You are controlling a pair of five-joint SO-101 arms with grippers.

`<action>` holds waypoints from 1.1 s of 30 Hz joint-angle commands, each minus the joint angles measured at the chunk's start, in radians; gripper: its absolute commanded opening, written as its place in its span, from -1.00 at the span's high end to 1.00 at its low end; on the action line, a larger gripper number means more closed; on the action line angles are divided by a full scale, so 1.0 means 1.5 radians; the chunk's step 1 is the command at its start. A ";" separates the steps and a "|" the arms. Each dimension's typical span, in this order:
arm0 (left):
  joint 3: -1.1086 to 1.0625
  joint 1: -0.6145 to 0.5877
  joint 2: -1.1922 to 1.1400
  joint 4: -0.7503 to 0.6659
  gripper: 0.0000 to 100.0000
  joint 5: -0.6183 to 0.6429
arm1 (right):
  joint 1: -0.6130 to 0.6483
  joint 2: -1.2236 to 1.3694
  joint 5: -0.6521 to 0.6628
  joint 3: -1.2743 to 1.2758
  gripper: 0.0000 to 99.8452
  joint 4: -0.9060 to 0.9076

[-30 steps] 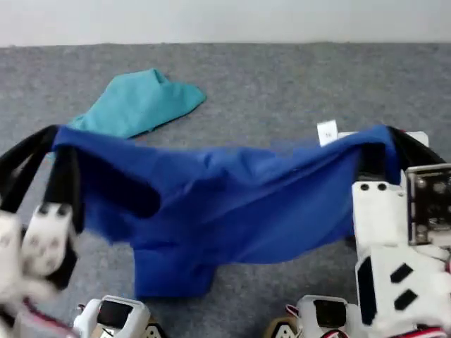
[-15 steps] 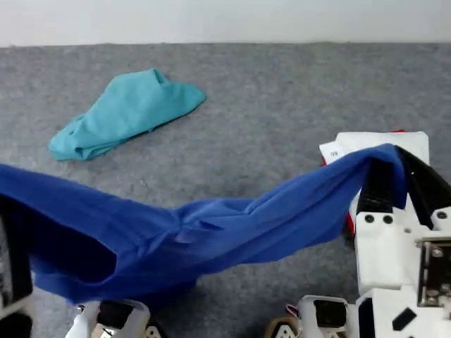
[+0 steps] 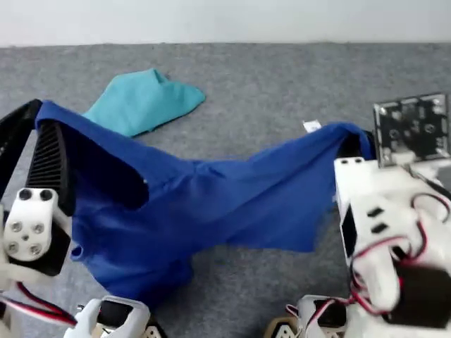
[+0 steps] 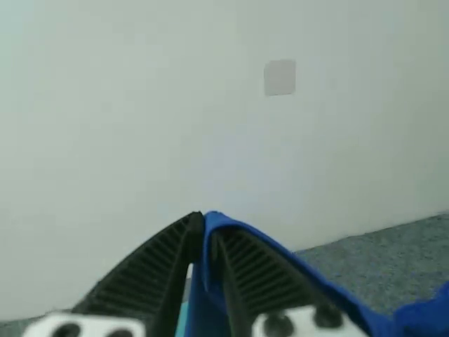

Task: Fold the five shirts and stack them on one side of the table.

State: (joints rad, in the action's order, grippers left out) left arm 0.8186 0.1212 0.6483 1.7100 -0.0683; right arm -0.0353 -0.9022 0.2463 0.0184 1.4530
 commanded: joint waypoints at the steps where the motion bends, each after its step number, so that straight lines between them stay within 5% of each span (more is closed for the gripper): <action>1: -0.028 -0.005 -0.005 0.000 0.97 -0.006 | 0.001 0.003 -0.003 0.051 0.98 -0.054; 15: -0.242 -0.006 -0.001 -0.096 0.97 -0.032 | 0.001 -0.001 -0.002 0.231 0.98 -0.233; 24: 0.078 -0.006 -0.006 -0.029 0.97 -0.027 | -0.004 0.004 -0.007 -0.110 0.98 -0.076; 33: 0.138 -0.079 -0.016 -0.068 0.97 -0.027 | -0.031 0.027 -0.007 -0.389 0.98 -0.016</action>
State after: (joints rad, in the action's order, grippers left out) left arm 0.9843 0.0199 0.6421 1.6410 -0.1020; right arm -0.0506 -0.9206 0.2463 -0.4419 1.4131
